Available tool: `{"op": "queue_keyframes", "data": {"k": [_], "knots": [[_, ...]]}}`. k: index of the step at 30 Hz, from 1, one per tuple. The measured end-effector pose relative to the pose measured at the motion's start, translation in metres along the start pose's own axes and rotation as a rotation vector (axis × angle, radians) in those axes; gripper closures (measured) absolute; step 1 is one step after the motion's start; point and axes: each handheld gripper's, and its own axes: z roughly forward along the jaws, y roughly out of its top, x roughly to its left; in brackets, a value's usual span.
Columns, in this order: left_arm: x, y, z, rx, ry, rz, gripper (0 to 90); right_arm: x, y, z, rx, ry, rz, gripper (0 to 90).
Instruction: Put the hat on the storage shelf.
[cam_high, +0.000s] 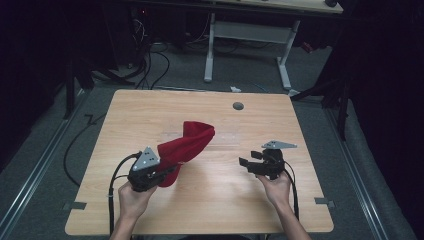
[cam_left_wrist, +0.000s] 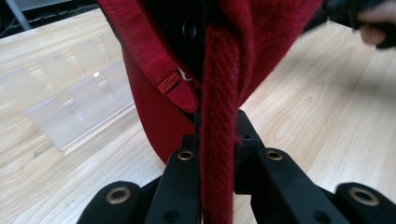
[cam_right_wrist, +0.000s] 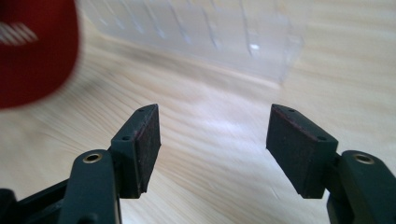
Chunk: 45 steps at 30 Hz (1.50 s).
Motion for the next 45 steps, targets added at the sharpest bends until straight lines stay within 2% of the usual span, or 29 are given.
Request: {"op": "queue_keyframes", "data": {"k": [5, 7, 10, 16, 20, 27, 36, 42, 45], "knots": [[0.008, 0.009, -0.003, -0.034, 0.004, -0.054, 83.9, -0.013, -0.022, 0.014, 0.064, -0.104, -0.016, 35.4], [0.011, 0.012, -0.004, -0.041, 0.014, -0.059, 83.8, -0.018, -0.028, 0.019, 0.081, -0.119, -0.006, 36.2], [0.014, 0.017, -0.005, -0.057, 0.028, -0.063, 83.8, -0.022, -0.032, 0.025, 0.107, -0.176, -0.025, 38.1], [0.019, 0.025, -0.006, -0.078, 0.038, -0.083, 83.9, -0.022, -0.037, 0.029, 0.103, -0.225, -0.050, 38.8], [0.020, 0.030, -0.006, -0.090, 0.033, -0.096, 83.9, -0.022, -0.042, 0.030, 0.073, -0.260, -0.082, 37.9], [0.024, 0.041, -0.009, -0.119, 0.041, -0.104, 83.9, -0.023, -0.043, 0.030, 0.060, -0.262, -0.084, 37.8], [0.029, 0.060, -0.006, -0.166, 0.028, -0.140, 83.9, -0.023, -0.043, 0.030, 0.060, -0.261, -0.084, 37.7], [0.032, 0.069, 0.005, -0.151, 0.050, -0.096, 83.9, -0.023, -0.043, 0.030, 0.061, -0.260, -0.084, 37.2], [0.034, 0.074, 0.010, -0.155, 0.052, -0.091, 83.9, -0.022, -0.043, 0.030, 0.062, -0.261, -0.081, 37.1]]}}
